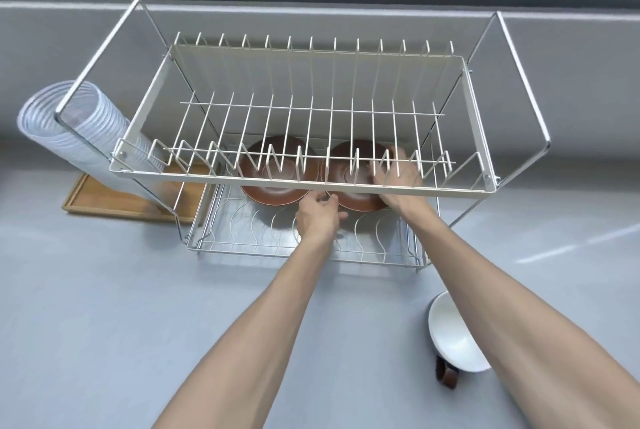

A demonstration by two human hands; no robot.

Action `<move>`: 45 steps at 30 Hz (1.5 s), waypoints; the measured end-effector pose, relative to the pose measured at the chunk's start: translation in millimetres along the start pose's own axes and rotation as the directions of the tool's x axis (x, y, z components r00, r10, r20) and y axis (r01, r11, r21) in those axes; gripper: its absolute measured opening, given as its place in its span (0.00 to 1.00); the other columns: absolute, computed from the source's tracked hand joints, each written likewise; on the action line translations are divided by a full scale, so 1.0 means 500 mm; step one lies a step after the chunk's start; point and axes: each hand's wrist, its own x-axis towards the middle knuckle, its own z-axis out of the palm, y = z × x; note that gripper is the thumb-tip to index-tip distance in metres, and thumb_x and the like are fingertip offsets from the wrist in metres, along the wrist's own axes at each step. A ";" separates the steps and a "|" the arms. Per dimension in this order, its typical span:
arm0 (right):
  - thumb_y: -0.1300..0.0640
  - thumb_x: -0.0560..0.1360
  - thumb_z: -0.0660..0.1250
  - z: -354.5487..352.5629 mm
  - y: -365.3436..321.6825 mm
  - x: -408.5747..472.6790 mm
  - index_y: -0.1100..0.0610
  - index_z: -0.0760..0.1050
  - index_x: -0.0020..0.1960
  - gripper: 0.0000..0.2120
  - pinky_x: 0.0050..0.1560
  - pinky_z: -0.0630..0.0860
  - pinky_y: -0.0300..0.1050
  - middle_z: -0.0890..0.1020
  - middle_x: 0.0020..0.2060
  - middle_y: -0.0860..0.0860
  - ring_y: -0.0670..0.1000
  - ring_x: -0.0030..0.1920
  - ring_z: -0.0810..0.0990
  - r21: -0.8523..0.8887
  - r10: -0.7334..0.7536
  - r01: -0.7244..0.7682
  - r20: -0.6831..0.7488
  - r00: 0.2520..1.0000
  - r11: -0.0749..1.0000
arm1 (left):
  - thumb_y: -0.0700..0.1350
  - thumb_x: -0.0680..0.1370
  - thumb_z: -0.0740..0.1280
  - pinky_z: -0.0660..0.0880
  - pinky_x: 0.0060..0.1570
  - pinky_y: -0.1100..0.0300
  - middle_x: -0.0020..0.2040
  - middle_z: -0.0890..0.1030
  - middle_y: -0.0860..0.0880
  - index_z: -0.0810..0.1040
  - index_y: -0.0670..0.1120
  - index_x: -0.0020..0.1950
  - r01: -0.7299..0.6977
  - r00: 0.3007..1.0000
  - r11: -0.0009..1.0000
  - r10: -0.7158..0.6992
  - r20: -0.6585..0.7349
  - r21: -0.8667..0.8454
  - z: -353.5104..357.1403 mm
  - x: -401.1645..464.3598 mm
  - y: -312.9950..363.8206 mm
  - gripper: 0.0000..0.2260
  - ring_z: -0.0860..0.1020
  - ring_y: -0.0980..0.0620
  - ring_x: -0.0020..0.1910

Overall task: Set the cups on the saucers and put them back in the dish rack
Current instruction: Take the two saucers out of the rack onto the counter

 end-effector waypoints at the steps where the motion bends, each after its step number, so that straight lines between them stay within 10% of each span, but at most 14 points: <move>1: 0.54 0.81 0.65 0.002 -0.005 -0.005 0.60 0.69 0.72 0.22 0.64 0.67 0.44 0.72 0.66 0.58 0.56 0.71 0.70 0.000 -0.038 0.038 -0.021 0.999 0.999 | 0.43 0.80 0.66 0.71 0.19 0.66 0.39 0.82 0.53 0.76 0.43 0.66 0.013 1.000 1.000 -0.013 -0.004 -0.016 0.000 -0.001 0.000 0.14 0.84 0.53 0.36; 7: 0.47 0.83 0.59 0.018 -0.056 -0.052 0.62 0.59 0.77 0.29 0.72 0.64 0.57 0.68 0.72 0.68 0.66 0.73 0.66 -0.165 -0.236 0.200 -0.241 0.941 0.966 | 0.40 0.80 0.66 0.81 0.46 0.51 0.34 0.81 0.52 0.75 0.43 0.68 0.004 1.000 0.997 -0.001 0.030 -0.073 -0.015 -0.030 -0.029 0.16 0.80 0.49 0.35; 16: 0.47 0.81 0.59 0.034 -0.004 -0.142 0.62 0.65 0.74 0.27 0.69 0.66 0.53 0.72 0.68 0.67 0.63 0.71 0.68 -0.150 -0.253 0.219 -0.261 0.932 0.964 | 0.38 0.79 0.65 0.81 0.55 0.45 0.34 0.81 0.49 0.77 0.47 0.56 -0.023 0.999 0.986 0.029 0.035 -0.163 -0.075 -0.125 -0.062 0.08 0.79 0.49 0.33; 25: 0.45 0.80 0.58 0.056 0.067 -0.274 0.55 0.67 0.74 0.25 0.66 0.69 0.52 0.73 0.67 0.63 0.63 0.67 0.72 -0.116 -0.283 0.262 -0.235 0.930 0.958 | 0.38 0.80 0.63 0.81 0.55 0.46 0.52 0.85 0.41 0.79 0.43 0.63 -0.044 0.999 0.969 0.050 0.021 -0.242 -0.153 -0.237 -0.133 0.13 0.84 0.49 0.36; 45: 0.42 0.79 0.60 0.149 0.387 -0.558 0.52 0.67 0.73 0.25 0.67 0.70 0.51 0.73 0.67 0.56 0.57 0.66 0.74 0.165 -0.028 0.075 -0.273 0.962 0.983 | 0.39 0.81 0.63 0.83 0.39 0.61 0.50 0.85 0.41 0.79 0.43 0.64 -0.098 0.957 0.995 0.099 0.273 -0.019 -0.243 -0.437 -0.365 0.13 0.86 0.51 0.44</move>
